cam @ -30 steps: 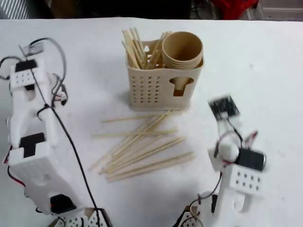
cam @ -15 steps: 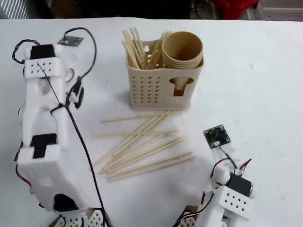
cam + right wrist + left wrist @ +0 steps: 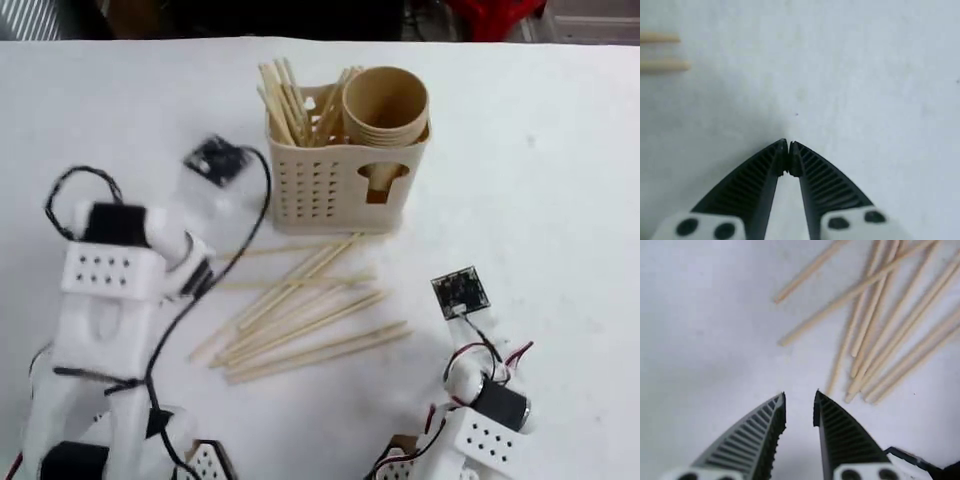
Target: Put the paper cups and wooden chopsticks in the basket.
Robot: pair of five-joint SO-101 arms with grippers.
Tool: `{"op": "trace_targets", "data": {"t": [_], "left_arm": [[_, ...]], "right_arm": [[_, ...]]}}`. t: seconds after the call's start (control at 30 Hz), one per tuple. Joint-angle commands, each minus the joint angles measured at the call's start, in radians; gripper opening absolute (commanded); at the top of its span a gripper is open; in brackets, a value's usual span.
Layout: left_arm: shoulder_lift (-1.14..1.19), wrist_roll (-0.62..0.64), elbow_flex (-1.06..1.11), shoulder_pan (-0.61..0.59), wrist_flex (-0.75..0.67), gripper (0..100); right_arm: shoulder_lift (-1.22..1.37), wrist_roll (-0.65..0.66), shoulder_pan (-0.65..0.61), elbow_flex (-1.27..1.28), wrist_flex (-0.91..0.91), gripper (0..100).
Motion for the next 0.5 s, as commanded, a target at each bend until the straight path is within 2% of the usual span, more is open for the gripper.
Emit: {"op": "trace_targets", "data": {"t": [0.0, 0.1, 0.23, 0.47], "left_arm": [[-0.013, -0.012, 0.063, 0.077, -0.044, 11], [0.039, -0.014, 0.107, 0.159, -0.104, 11], [0.116, -0.020, 0.164, 0.226, -0.282, 11], [0.305, -0.078, 0.092, 0.237, -0.368, 11]], "right_arm": [[-0.027, -0.020, 0.030, 0.000, 0.008, 1.8], [-0.028, -0.023, 0.030, 0.003, 0.008, 1.8], [-0.028, -0.023, 0.031, 0.005, 0.008, 1.8], [-0.028, -0.025, 0.031, 0.005, 0.010, 1.8]]}}
